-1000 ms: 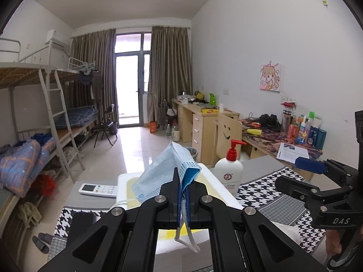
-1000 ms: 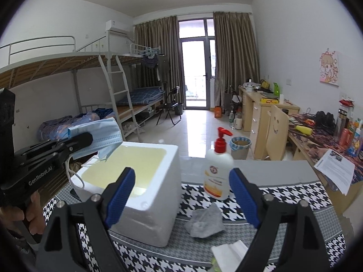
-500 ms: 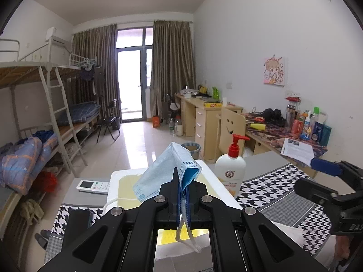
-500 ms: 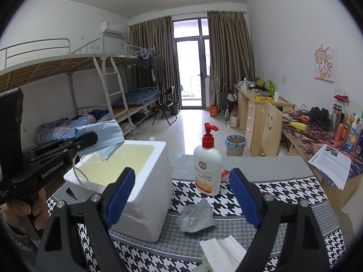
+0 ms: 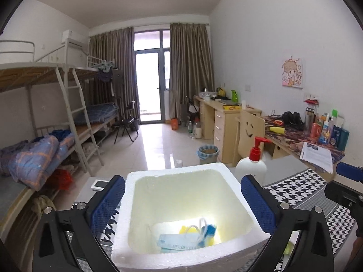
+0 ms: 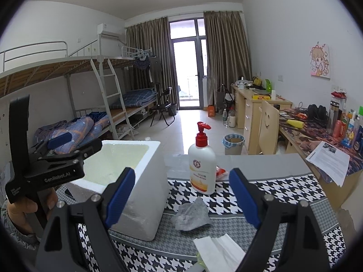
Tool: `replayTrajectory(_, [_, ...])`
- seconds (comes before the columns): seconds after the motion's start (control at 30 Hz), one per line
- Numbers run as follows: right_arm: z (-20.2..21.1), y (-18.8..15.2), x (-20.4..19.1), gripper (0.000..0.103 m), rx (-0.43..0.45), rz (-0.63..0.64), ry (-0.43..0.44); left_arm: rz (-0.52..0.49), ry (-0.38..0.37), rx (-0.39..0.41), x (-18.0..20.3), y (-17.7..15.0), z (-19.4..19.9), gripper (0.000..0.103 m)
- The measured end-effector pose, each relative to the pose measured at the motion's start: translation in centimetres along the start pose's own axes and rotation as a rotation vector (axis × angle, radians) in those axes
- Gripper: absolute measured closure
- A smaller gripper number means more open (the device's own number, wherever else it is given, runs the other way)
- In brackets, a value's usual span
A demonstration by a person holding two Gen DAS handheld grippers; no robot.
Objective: Organize soft objects
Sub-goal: 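Withdraw both tools from the foam box back toward the table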
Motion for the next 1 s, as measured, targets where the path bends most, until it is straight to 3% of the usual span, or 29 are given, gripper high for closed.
replayTrajectory(0.37, [1.2,-0.6,-0.3,0.015,0.020,0.011,0.004,0.020,0.021,0.014,-0.1,-0.1,1.9,0.001])
replayTrajectory(0.7, [4.8,-1.3,-1.6,0.015,0.069,0.034,0.010,0.018,0.035,0.063,0.0,-0.5,6.5,0.001])
replayTrajectory(0.77, [5.5,-1.5,-1.7,0.013,0.078,0.042,0.009,0.024,0.036,0.077,-0.2,-0.7,7.7,0.001])
replayTrajectory(0.83, [6.6,-1.9,-2.1,0.004,0.100,0.052,-0.005,0.037,0.032,0.090,-0.3,-1.1,8.9,0.001])
replayTrajectory(1.0, [8.9,-3.0,-2.8,0.004,0.121,0.080,-0.015,0.070,0.022,0.124,-0.2,-2.2,12.2,0.001])
Point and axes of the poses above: each gripper's, at about its wrist camera, not at the fingertips, and z roughly against the way its jaws point, x to its right, y to its top, the point moved 2 cm from there along -z, roughly the way its jaws point, and after that the axes turned 5 degrees about y, right-handed, at the moved point
